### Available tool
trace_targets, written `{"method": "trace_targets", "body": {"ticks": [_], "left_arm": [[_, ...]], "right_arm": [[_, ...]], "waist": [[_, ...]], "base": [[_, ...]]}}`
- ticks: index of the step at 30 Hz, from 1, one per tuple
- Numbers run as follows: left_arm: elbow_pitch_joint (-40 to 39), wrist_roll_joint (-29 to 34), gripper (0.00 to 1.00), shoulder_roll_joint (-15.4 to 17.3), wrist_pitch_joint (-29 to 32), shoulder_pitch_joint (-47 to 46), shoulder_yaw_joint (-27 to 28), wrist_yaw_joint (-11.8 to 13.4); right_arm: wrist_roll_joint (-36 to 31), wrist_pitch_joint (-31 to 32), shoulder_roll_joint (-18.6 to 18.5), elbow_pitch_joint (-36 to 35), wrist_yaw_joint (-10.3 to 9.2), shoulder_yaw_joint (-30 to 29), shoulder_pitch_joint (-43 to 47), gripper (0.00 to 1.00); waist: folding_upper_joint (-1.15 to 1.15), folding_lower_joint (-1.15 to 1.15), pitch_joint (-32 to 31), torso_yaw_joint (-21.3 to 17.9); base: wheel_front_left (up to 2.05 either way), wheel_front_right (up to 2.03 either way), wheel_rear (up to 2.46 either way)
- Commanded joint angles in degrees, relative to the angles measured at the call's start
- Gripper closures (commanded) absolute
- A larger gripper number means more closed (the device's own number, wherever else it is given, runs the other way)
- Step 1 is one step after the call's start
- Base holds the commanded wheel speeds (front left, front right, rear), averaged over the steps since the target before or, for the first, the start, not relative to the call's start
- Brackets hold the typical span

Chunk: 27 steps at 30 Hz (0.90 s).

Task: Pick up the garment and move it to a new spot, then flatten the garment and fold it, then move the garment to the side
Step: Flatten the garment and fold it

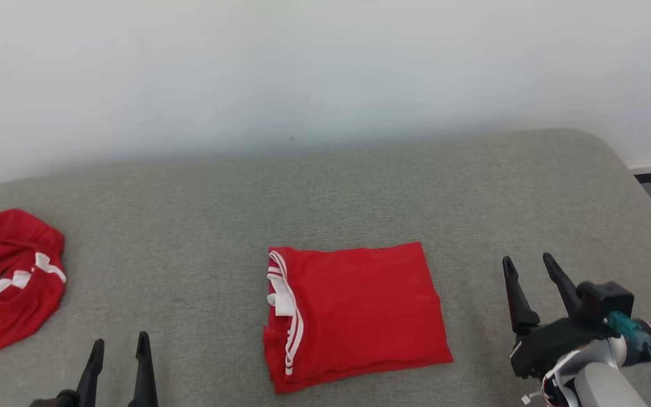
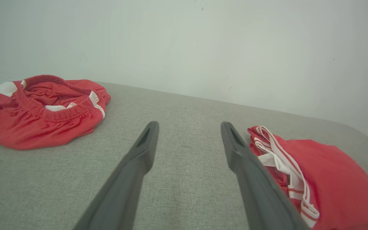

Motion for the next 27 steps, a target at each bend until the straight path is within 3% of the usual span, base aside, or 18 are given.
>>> {"method": "trace_targets", "body": {"ticks": [1,12,27], "left_arm": [[0.34,0.32,0.00,0.01,-0.03,-0.96,0.32,-0.11],[1.67,0.81,0.00,0.01,-0.03,0.48,1.32,-0.32],[0.93,0.11,0.00,0.02,-0.03,2.59,0.97,0.29]], "right_arm": [[-0.98,-0.21,0.21,-1.18,-0.14,-0.64,1.60,0.00],[-2.00,1.05,0.39,-6.46,-0.14,0.16,6.99,0.00],[-2.17,2.98,0.66,-8.81,-0.14,0.73,8.50,0.00]], "waist": [[0.00,0.01,-0.23,-1.08],[0.00,0.01,-0.52,-4.03],[0.00,0.01,-0.76,-3.98]], "base": [[0.00,0.00,0.00],[0.00,0.00,0.00],[0.00,0.00,0.00]]}}
